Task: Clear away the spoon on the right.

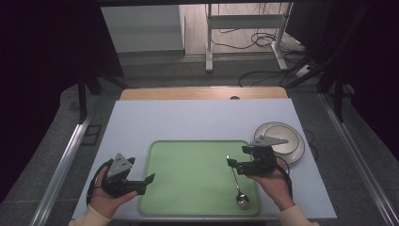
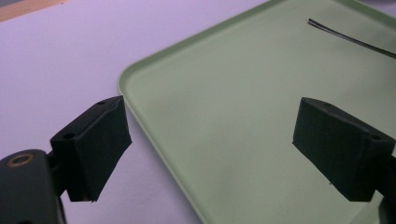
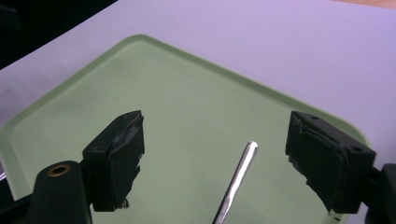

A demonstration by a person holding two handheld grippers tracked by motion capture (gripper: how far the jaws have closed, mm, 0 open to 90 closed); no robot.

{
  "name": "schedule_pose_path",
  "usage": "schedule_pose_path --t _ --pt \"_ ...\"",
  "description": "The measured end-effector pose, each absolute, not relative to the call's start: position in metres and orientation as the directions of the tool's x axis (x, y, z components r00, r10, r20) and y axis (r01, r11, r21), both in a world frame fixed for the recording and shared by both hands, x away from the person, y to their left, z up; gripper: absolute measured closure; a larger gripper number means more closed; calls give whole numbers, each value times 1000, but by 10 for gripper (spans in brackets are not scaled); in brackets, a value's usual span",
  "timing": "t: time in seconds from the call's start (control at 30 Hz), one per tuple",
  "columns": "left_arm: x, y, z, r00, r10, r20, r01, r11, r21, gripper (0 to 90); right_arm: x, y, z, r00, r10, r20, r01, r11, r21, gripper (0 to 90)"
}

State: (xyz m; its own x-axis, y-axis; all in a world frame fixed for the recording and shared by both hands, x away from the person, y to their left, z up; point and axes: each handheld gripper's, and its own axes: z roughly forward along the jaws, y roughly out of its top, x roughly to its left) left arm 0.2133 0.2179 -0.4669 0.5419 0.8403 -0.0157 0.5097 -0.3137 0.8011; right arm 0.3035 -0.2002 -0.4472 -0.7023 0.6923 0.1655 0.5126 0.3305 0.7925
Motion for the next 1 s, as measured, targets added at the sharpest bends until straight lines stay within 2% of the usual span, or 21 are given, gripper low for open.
schedule_pose_path --t 0.27,0.47,0.67,0.83,1.0 --pt "212 222 -468 538 843 -20 511 -308 803 108 293 -217 -434 -731 667 145 465 332 821 193" --pt "212 224 -467 537 844 -20 508 -304 806 108 280 -241 -424 -710 685 165 454 266 850 191" --pt "213 224 -468 531 847 -21 515 -303 802 108 265 -272 -419 -704 698 131 412 251 876 185" --pt "213 224 -469 526 850 -22 519 -301 800 108 256 -298 -424 -667 735 124 415 228 881 184" --pt "213 223 -469 520 854 -17 523 -303 797 108 255 -316 -437 -641 749 167 463 204 862 180"
